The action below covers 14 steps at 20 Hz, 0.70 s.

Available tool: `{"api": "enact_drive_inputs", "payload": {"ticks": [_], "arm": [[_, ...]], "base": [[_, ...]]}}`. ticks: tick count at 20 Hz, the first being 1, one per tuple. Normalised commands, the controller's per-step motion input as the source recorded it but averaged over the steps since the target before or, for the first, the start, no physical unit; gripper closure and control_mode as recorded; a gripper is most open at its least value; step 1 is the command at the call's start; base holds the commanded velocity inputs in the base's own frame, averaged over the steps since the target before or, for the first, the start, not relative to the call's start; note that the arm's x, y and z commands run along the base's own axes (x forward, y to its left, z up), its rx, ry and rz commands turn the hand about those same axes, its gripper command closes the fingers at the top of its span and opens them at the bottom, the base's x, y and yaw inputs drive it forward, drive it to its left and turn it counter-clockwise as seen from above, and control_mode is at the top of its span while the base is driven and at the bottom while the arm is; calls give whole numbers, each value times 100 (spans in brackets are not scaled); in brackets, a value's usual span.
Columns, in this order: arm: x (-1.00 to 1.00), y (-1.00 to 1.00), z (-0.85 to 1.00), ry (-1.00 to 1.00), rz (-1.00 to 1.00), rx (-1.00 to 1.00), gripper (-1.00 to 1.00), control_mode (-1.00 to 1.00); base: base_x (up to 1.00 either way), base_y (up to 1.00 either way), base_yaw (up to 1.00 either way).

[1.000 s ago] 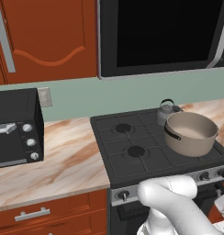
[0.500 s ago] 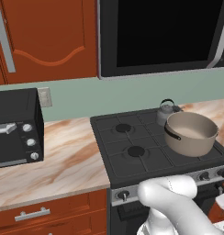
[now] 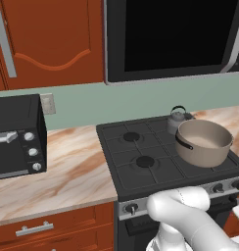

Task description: Pick the kettle from the cabinet and place it on a stove burner. Then pick the pot from the counter and place it on another stove burner. Finally, turn both burners on.

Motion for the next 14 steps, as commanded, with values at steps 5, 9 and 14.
{"api": "enact_drive_inputs", "payload": {"ticks": [5,9,14], "arm": [[11,-1,0,0,1,7,-100,-100],[16,-8,0,0,1,8,-100,-100],[13,-13,0,0,0,8,-100,-100]], "base": [[0,0,0],[0,0,0],[0,0,0]]}}
